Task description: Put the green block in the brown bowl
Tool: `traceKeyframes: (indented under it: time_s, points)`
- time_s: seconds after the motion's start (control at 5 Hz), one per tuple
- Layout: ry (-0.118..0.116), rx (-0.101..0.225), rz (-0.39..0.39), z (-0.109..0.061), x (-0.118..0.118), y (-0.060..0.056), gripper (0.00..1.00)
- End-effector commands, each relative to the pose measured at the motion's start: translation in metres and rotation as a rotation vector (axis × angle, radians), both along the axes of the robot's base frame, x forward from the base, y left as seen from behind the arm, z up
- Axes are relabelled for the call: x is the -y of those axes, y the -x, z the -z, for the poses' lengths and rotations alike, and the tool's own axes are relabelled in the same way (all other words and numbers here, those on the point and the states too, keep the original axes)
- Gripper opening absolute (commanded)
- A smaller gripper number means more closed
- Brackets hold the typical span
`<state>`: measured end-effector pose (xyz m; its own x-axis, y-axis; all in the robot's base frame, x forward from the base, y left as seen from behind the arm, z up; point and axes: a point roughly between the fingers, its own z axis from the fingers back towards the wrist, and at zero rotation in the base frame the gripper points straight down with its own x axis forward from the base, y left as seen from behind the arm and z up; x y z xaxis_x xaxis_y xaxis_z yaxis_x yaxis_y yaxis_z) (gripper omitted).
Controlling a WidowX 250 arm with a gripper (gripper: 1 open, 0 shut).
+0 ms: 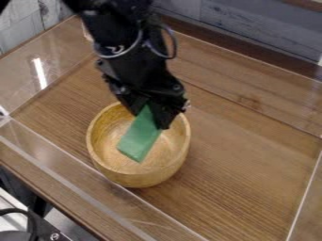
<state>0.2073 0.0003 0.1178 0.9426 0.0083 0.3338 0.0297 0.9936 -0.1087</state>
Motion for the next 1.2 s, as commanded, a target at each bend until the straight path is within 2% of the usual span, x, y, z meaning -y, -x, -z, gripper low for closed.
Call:
traceKeyframes:
  time_s: [0.0, 1.0]
  points:
    - [-0.009, 0.025, -0.004, -0.0019, -0.0054, -0.0021, 0.0]
    - [0.011, -0.018, -0.028, 0.0046, -0.0113, 0.0049, 0.0]
